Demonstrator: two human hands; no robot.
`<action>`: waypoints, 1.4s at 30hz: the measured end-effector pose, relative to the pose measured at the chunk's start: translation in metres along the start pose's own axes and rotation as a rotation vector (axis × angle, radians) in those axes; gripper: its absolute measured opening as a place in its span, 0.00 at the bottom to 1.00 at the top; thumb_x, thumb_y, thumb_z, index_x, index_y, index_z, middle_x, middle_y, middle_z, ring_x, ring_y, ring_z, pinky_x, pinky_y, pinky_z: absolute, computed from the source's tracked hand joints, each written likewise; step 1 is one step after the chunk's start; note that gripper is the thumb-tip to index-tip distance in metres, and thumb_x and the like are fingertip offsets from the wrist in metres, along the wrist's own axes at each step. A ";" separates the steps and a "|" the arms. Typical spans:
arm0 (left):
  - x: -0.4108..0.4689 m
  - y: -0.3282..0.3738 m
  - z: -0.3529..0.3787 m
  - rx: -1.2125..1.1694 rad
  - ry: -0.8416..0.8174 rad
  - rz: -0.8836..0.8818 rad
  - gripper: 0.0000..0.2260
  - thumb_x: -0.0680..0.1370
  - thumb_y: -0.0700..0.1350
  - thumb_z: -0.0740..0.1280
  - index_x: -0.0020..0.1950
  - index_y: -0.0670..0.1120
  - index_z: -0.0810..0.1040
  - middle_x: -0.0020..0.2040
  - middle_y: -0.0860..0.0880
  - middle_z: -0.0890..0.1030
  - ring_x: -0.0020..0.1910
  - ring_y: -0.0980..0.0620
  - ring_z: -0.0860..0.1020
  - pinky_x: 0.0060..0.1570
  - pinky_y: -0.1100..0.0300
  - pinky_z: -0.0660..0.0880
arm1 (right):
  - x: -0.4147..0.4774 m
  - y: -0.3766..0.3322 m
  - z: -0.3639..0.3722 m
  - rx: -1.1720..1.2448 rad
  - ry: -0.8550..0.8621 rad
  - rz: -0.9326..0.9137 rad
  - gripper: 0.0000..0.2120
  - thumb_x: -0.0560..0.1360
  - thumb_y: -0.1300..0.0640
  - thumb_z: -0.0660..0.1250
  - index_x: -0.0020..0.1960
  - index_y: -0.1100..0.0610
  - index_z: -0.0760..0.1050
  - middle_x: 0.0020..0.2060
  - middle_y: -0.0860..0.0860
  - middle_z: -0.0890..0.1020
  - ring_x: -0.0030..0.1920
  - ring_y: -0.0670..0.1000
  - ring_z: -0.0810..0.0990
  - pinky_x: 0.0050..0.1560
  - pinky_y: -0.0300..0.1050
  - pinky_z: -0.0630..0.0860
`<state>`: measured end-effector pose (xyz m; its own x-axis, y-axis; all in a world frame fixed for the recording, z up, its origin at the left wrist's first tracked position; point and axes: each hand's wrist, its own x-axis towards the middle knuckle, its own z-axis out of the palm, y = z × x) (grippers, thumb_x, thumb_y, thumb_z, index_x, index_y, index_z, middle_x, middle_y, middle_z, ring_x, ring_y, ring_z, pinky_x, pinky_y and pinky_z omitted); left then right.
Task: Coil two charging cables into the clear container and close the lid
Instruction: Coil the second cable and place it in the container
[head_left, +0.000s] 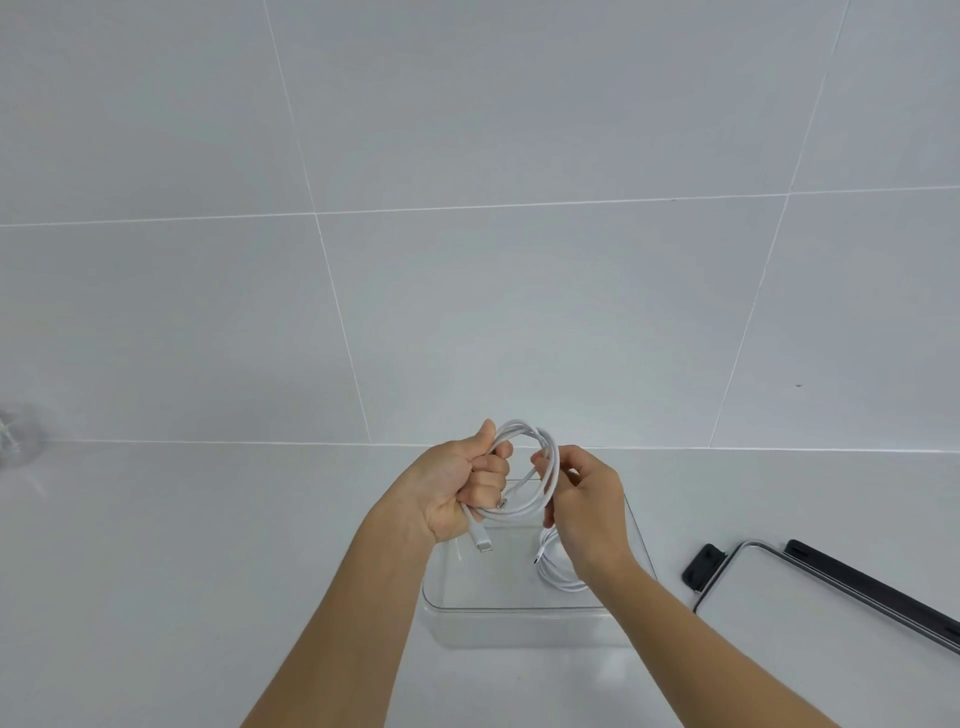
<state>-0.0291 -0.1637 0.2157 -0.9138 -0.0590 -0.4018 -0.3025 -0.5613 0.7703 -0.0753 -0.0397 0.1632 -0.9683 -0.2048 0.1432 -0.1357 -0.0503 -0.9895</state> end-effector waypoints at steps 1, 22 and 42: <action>0.000 0.000 0.000 0.013 0.000 0.002 0.17 0.81 0.50 0.56 0.35 0.42 0.68 0.21 0.54 0.61 0.14 0.60 0.58 0.12 0.70 0.54 | 0.001 0.003 -0.003 -0.111 0.001 -0.087 0.12 0.75 0.68 0.62 0.37 0.56 0.76 0.26 0.44 0.74 0.25 0.42 0.69 0.28 0.33 0.66; -0.006 0.001 0.005 0.480 0.083 0.120 0.15 0.78 0.47 0.63 0.33 0.44 0.70 0.22 0.54 0.58 0.17 0.58 0.54 0.18 0.66 0.50 | 0.013 -0.015 -0.060 0.006 -0.685 0.103 0.11 0.71 0.55 0.68 0.52 0.55 0.80 0.26 0.47 0.64 0.25 0.45 0.56 0.24 0.34 0.55; -0.017 -0.005 0.022 0.535 0.194 0.215 0.15 0.78 0.47 0.62 0.33 0.44 0.69 0.22 0.53 0.58 0.18 0.56 0.54 0.19 0.66 0.52 | 0.000 -0.030 -0.032 -0.072 -0.512 -0.021 0.16 0.81 0.51 0.53 0.42 0.58 0.72 0.30 0.50 0.74 0.25 0.41 0.65 0.26 0.30 0.62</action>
<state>-0.0177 -0.1419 0.2293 -0.9189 -0.3023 -0.2535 -0.2566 -0.0300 0.9660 -0.0782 -0.0075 0.1918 -0.7406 -0.6579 0.1367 -0.1851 0.0042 -0.9827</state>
